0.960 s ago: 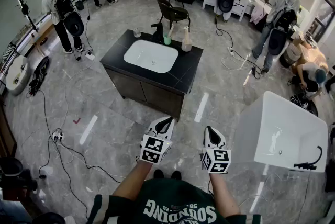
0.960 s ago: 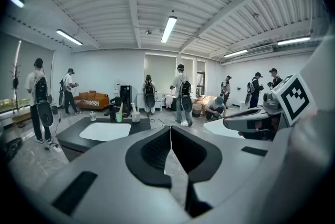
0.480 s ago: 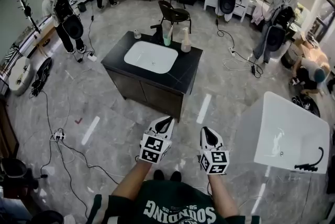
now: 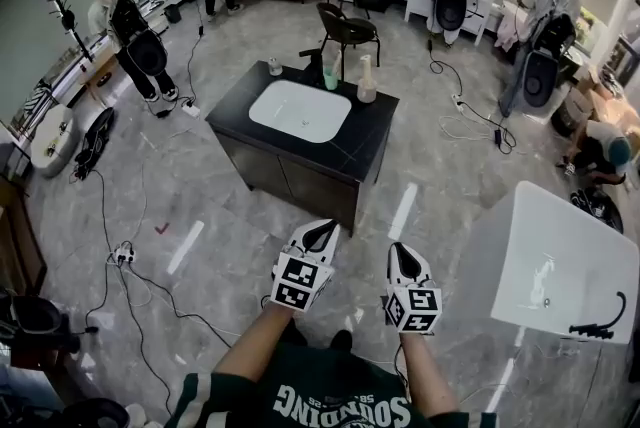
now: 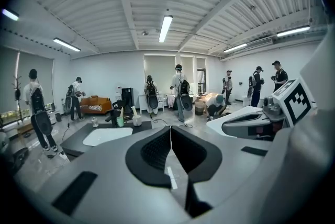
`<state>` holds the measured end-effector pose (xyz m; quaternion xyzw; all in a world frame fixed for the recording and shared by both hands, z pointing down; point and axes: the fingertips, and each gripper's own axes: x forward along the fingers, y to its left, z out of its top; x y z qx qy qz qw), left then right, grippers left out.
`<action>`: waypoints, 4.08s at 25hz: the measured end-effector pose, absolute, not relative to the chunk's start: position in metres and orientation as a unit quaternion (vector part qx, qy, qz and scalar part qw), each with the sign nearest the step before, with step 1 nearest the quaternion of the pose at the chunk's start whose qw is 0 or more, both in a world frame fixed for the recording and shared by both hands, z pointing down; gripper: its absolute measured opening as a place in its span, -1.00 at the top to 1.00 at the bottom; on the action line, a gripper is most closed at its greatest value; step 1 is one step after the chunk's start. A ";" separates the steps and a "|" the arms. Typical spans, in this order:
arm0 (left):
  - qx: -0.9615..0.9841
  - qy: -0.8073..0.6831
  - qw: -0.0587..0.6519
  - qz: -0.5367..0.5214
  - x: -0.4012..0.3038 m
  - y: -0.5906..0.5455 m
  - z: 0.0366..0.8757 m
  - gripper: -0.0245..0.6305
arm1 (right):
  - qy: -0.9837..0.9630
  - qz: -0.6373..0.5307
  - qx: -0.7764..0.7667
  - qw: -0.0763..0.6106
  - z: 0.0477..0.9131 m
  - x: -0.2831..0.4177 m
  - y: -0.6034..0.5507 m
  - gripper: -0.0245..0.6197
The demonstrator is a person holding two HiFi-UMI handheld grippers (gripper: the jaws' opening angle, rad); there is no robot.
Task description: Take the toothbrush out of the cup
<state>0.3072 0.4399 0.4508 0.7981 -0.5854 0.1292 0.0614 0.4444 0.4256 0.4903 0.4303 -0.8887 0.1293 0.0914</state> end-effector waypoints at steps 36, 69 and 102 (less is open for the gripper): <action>0.861 -0.498 0.063 0.088 0.050 0.424 0.462 0.87 | -0.831 0.143 0.529 0.094 0.495 0.188 0.441 0.79; 0.865 -0.489 0.068 0.088 -0.003 0.324 0.482 0.87 | -0.834 0.135 0.529 0.077 0.502 0.128 0.335 0.79; 0.857 -0.490 0.112 0.114 -0.024 -0.022 0.522 0.88 | -0.849 0.155 0.491 0.117 0.528 0.093 -0.018 0.79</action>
